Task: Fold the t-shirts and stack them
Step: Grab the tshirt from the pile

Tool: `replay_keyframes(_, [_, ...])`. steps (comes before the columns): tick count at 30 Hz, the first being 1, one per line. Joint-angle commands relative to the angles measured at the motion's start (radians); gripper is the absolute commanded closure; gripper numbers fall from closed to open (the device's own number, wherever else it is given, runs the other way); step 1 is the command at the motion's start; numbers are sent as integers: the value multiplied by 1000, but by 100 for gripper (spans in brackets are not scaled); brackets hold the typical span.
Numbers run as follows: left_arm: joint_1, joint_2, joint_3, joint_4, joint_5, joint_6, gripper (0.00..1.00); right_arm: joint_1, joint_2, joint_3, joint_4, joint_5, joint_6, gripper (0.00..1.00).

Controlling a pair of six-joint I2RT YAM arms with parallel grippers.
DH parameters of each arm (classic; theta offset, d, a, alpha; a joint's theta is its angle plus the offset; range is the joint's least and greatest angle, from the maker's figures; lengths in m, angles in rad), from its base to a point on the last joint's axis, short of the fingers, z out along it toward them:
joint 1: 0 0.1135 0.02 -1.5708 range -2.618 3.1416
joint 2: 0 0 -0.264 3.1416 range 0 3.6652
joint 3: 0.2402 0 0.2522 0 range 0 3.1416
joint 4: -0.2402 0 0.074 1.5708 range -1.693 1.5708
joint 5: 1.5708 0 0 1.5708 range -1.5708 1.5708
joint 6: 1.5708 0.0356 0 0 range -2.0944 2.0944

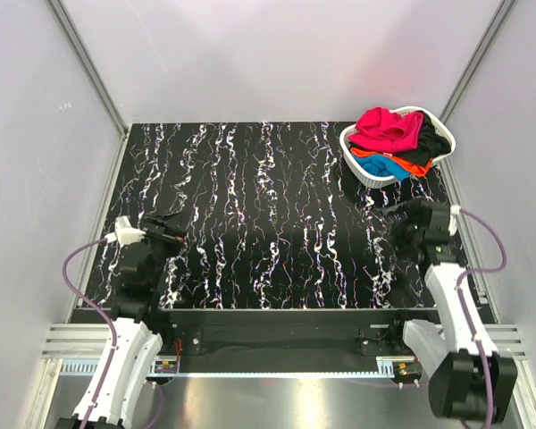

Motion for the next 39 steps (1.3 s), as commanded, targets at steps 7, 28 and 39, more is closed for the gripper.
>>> replay_keyframes(7, [8,111,209,-67,10,219,1,-20,306,400,1,57,-298,0])
replay_keyframes(28, [89,283,512,-314,502,670,9,-81,1180,1336,-10,2,-281,46])
replay_keyframes(39, [89,294,539,-342,491,737,12,-81,1347,1452,-10,120,-290,45])
